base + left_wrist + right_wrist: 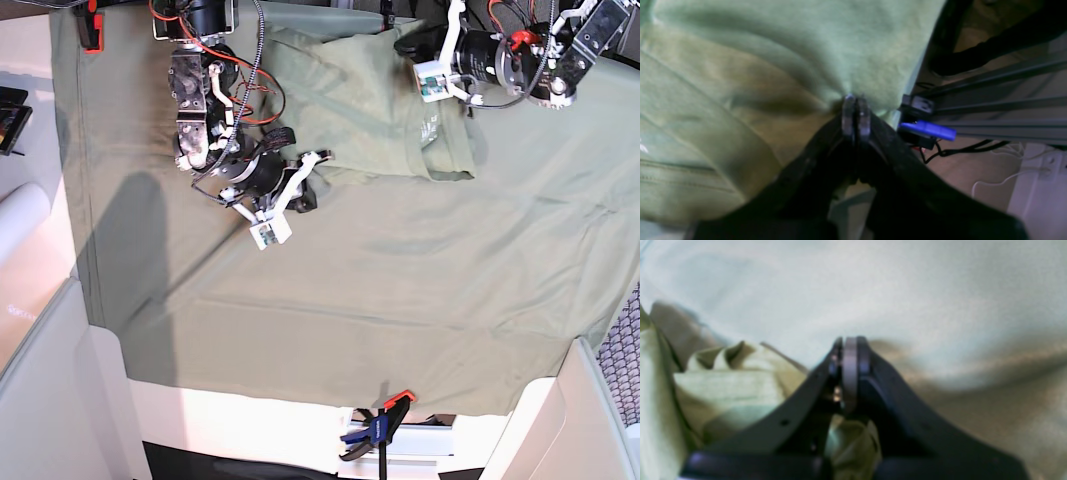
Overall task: Fold the T-shirt properly
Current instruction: 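Grasp the shirt's folded edges with both grippers, then lift the shirt edges and fold them over the shirt body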
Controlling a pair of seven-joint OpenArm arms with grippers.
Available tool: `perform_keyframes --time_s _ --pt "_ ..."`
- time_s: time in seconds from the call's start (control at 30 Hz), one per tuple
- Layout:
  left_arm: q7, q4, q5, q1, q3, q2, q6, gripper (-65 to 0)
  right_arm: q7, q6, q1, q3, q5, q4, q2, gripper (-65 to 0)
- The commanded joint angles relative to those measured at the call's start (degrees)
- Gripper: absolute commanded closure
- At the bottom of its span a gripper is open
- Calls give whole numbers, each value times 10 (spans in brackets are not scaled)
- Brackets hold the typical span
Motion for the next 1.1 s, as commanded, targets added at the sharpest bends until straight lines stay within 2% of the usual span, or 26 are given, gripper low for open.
perform_keyframes --time_s 0.0,0.17,0.33,0.53,0.63,0.77,0.93,1.07 --pt "-4 -8 20 -12 -1 7 22 0 9 2 15 -2 9 8 3 0" --pt "-5 -30 24 -17 32 22 22 0 7 2 15 -5 16 8 5 0" --pt "-23 -30 82 -44 80 44 22 0 2 3 15 -5 23 8 5 0" --pt "-29 -64 85 -101 82 59 22 0 -15 3 15 -5 24 8 8 0" --pt "-45 -105 85 -139 82 61 22 0 -15 3 15 -5 38 8 21 0" --pt "-47 -154 82 -185 82 84 22 0 -15 2 15 -5 56 8 36 0" --pt "-46 -176 76 -215 82 120 22 0 -22 3 12 -5 67 8 36 0" --pt "-46 -178 77 -234 82 123 22 0 -30 2 16 -5 73 8 37 0"
